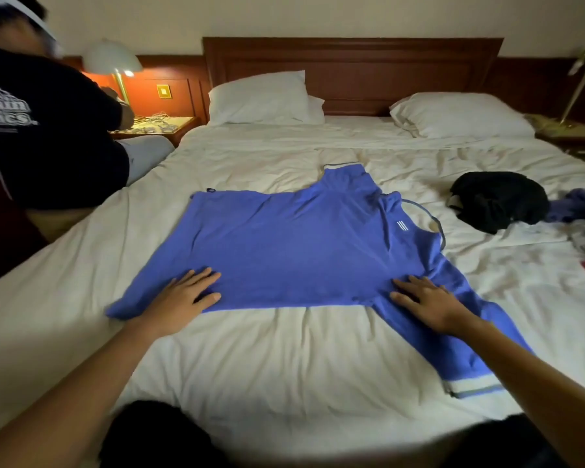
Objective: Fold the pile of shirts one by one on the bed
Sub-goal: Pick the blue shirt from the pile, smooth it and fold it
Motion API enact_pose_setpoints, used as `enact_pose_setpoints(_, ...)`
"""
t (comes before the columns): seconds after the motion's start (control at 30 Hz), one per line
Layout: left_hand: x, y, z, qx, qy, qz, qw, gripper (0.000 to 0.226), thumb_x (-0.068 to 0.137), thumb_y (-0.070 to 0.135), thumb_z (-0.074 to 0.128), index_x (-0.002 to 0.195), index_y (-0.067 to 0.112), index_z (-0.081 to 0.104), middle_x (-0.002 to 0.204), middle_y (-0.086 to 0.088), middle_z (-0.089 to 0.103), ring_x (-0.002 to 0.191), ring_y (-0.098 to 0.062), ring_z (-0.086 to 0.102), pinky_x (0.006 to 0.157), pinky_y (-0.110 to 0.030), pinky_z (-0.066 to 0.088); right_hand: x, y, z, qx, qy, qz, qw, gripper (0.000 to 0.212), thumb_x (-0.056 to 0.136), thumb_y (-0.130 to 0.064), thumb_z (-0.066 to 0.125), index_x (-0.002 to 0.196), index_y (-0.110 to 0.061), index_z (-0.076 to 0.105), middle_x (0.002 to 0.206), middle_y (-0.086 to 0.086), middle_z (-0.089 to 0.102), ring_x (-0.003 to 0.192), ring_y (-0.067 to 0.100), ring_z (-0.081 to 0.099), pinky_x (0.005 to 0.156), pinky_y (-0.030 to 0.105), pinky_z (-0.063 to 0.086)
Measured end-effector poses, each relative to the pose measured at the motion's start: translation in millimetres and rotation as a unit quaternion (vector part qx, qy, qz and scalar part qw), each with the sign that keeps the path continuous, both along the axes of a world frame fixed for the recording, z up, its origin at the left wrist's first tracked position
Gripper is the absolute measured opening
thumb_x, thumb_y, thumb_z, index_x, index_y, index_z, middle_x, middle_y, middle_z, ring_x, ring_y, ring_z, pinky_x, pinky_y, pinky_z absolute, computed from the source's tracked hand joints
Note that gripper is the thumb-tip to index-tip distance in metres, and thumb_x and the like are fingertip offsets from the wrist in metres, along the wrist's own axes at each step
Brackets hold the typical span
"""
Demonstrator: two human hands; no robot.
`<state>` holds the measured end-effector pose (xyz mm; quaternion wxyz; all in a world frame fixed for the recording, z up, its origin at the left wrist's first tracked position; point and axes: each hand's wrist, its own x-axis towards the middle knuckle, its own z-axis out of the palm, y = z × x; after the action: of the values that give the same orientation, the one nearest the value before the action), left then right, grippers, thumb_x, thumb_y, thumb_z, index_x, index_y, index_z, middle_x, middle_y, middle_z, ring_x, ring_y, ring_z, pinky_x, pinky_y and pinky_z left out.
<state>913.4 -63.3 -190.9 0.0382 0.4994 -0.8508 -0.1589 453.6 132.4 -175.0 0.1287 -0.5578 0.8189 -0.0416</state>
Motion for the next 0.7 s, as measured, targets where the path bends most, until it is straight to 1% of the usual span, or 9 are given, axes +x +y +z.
enact_pose_setpoints(0.1, -12, 26, 0, 0.001, 0.02, -0.084, 0.996, 0.062, 0.098, 0.055, 0.049, 0.154, 0.047, 0.022, 0.16, 0.027, 0.01, 0.152, -0.006, 0.003, 0.123, -0.036, 0.005, 20, 21, 4, -0.003, -0.033, 0.083, 0.996, 0.079, 0.086, -0.072, 0.05, 0.153, -0.045, 0.02, 0.165, -0.003, 0.016, 0.153, 0.017, 0.008, 0.123, 0.04, 0.012)
enact_pose_setpoints(0.2, -12, 34, -1, -0.032, -0.008, -0.075, 0.997, 0.06, 0.104, 0.041, 0.046, 0.156, 0.04, 0.018, 0.162, 0.023, 0.009, 0.153, -0.008, 0.006, 0.123, -0.034, 0.007, 29, 38, 1, 0.024, 0.086, 0.117, 0.989, 0.083, 0.086, -0.068, 0.053, 0.156, -0.039, 0.018, 0.165, -0.004, 0.013, 0.151, 0.016, 0.016, 0.119, 0.035, 0.022)
enact_pose_setpoints(0.27, -11, 34, 0, -0.058, -0.017, -0.062, 0.996, 0.056, 0.106, 0.031, 0.044, 0.157, 0.034, 0.021, 0.163, 0.019, 0.015, 0.153, -0.01, 0.012, 0.123, -0.033, 0.011, 30, 45, 9, -0.005, 0.136, 0.102, 0.985, 0.06, 0.09, -0.05, 0.055, 0.146, -0.031, 0.043, 0.154, -0.003, 0.041, 0.136, 0.018, 0.044, 0.103, 0.033, 0.042)
enact_pose_setpoints(0.33, -8, 35, 1, -0.074, -0.025, -0.06, 0.995, 0.052, 0.107, 0.029, 0.042, 0.156, 0.03, 0.025, 0.162, 0.016, 0.022, 0.152, -0.009, 0.017, 0.123, -0.031, 0.015, 28, 48, 19, -0.034, 0.161, 0.085, 0.983, 0.026, 0.09, -0.036, 0.05, 0.11, -0.026, 0.062, 0.118, -0.003, 0.067, 0.105, 0.022, 0.063, 0.08, 0.036, 0.052)
enact_pose_setpoints(0.37, -6, 35, 1, -0.076, -0.02, -0.058, 0.995, 0.051, 0.107, 0.029, 0.041, 0.156, 0.03, 0.028, 0.161, 0.016, 0.025, 0.151, -0.009, 0.019, 0.122, -0.03, 0.016, 26, 51, 23, -0.029, 0.175, 0.08, 0.981, 0.019, 0.089, -0.033, 0.048, 0.1, -0.024, 0.062, 0.107, -0.002, 0.069, 0.096, 0.024, 0.064, 0.073, 0.037, 0.052)
enact_pose_setpoints(0.4, -3, 35, 2, -0.076, -0.012, -0.056, 0.995, 0.049, 0.107, 0.029, 0.041, 0.155, 0.029, 0.031, 0.16, 0.015, 0.029, 0.15, -0.008, 0.021, 0.121, -0.029, 0.018, 22, 55, 27, -0.012, 0.188, 0.082, 0.979, 0.02, 0.088, -0.03, 0.049, 0.101, -0.025, 0.062, 0.104, -0.002, 0.069, 0.094, 0.024, 0.064, 0.07, 0.036, 0.052)
enact_pose_setpoints(0.53, 3, 31, 4, -0.071, 0.007, -0.062, 0.996, 0.048, 0.105, 0.022, 0.047, 0.152, 0.023, 0.038, 0.157, 0.012, 0.035, 0.149, -0.01, 0.026, 0.121, -0.026, 0.021, 7, 67, 43, 0.081, 0.192, 0.088, 0.974, 0.045, 0.083, -0.023, 0.05, 0.124, -0.04, 0.055, 0.125, -0.008, 0.062, 0.112, 0.022, 0.062, 0.081, 0.032, 0.048)
enact_pose_setpoints(0.63, 9, 26, 5, -0.063, 0.05, -0.036, 0.996, 0.044, 0.103, 0.018, 0.052, 0.146, 0.021, 0.049, 0.149, 0.006, 0.049, 0.143, -0.015, 0.04, 0.118, -0.032, 0.03, -8, 61, 54, 0.1, 0.24, 0.092, 0.961, 0.021, 0.09, -0.023, 0.046, 0.102, -0.037, 0.056, 0.119, -0.002, 0.062, 0.107, 0.024, 0.063, 0.077, 0.03, 0.043)
enact_pose_setpoints(0.7, 10, 17, 5, -0.069, 0.089, -0.005, 0.994, 0.034, 0.101, 0.017, 0.056, 0.135, 0.017, 0.063, 0.129, -0.005, 0.067, 0.122, -0.026, 0.061, 0.105, -0.042, 0.046, -20, 46, 64, 0.084, 0.259, 0.078, 0.959, 0.023, 0.095, -0.023, 0.042, 0.104, -0.037, 0.059, 0.115, 0.0, 0.062, 0.104, 0.024, 0.063, 0.072, 0.029, 0.036)
